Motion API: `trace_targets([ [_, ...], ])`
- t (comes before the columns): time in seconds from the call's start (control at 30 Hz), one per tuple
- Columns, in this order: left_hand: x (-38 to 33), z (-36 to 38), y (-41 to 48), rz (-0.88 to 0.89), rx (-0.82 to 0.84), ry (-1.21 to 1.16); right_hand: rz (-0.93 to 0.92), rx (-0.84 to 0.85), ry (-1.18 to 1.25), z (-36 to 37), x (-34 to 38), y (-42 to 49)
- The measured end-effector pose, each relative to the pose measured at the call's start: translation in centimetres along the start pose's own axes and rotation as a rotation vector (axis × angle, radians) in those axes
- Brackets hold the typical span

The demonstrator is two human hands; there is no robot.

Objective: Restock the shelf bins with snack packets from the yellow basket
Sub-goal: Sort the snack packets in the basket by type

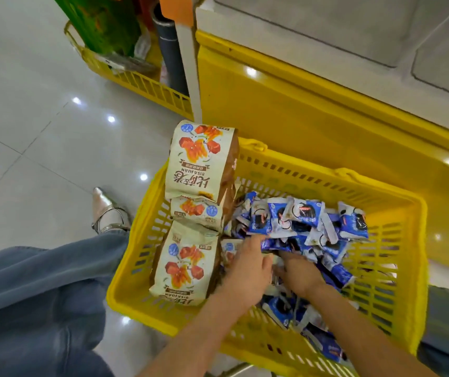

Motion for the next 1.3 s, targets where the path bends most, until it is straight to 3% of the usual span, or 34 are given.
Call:
trace_targets([
  [0.2,4.9,3.4,4.2,-0.289,0.089,0.189,-0.054,0.083,-0.037,0.1,-1.1,0.6],
  [0.43,5.2,3.2,5.6,-0.280,0.075,0.356,-0.140,0.004,-0.206,0.5,-0.2,1.1],
  [0.6,4.6,2.1,4.1,-0.297,-0.014,0.163,-0.118,0.172,-0.010,0.7,-0.1,1.7],
  [0.8,1.3,0.3,2.0,-0.138,-0.088,-0.086,-0.091,0.280,0.042,0.0,-0.5,2.3],
  [1.1,-2.4,-3.5,-1.3,0.069,-0.168,-0.349,-0.332,-0.015,-0.030,-2.1,0.5,-0.5],
  [1.2,-3.4,-4.7,-3.1,0.145,-0.199,-0.400,-0.281,-0.138,-0.003,-3.9,0.5,-2.0],
  [1.3,-4.3,-6.1,-5.1,0.217,-0.248,-0.449,-0.123,-0.278,0.180,-6.9,0.6,-3.6],
])
Point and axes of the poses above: each hand's wrist, its own y-axis towards the middle knuckle, its own z-axis out of the palm, x = y × z, the point moved 4 cm from there along y, towards the middle knuckle, and after that the axes turned 4 degrees about -x, right-handed, at the moved point
